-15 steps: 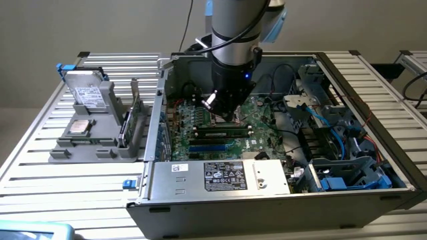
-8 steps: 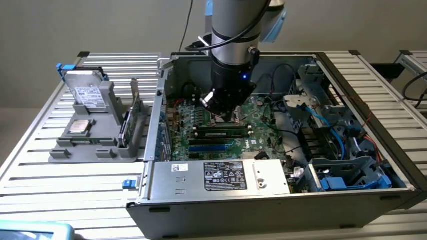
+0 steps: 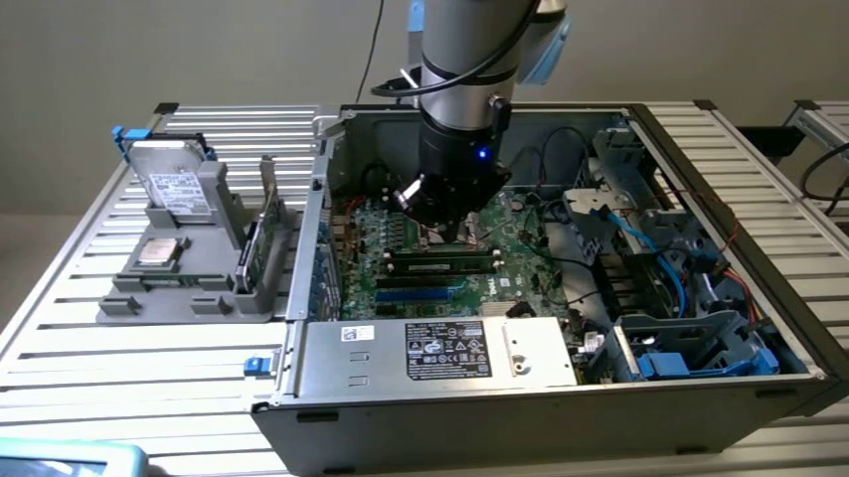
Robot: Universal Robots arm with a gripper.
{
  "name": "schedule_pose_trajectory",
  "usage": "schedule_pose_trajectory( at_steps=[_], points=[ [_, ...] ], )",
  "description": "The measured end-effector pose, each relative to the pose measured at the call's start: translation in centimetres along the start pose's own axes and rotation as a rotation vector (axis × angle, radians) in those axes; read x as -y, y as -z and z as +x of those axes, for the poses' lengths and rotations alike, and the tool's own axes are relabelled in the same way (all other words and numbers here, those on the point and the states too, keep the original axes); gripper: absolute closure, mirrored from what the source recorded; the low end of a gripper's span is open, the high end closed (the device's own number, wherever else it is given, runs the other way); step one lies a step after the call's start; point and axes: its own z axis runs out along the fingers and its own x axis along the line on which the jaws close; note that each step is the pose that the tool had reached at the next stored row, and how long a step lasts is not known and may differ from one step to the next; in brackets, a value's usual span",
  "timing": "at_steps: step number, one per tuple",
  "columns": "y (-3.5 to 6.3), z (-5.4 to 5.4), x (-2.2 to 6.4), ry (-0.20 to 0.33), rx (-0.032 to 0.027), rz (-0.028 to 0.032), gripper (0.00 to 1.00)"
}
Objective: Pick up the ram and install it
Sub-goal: 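Press down the ram until it locks into place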
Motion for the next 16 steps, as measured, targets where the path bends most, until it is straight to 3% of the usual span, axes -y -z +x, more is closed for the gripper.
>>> schedule_pose_trajectory(
  at_steps=[8, 14, 16],
  points=[
    [0.04, 0.00, 0.00, -0.091, -0.0076, -0.0072, 0.89],
    [0.21, 0.03, 0.08, -0.140, -0.0136, -0.0323, 0.89],
    [0.28, 0.04, 0.09, -0.154, -0.0180, -0.0379, 0.89]
  ],
)
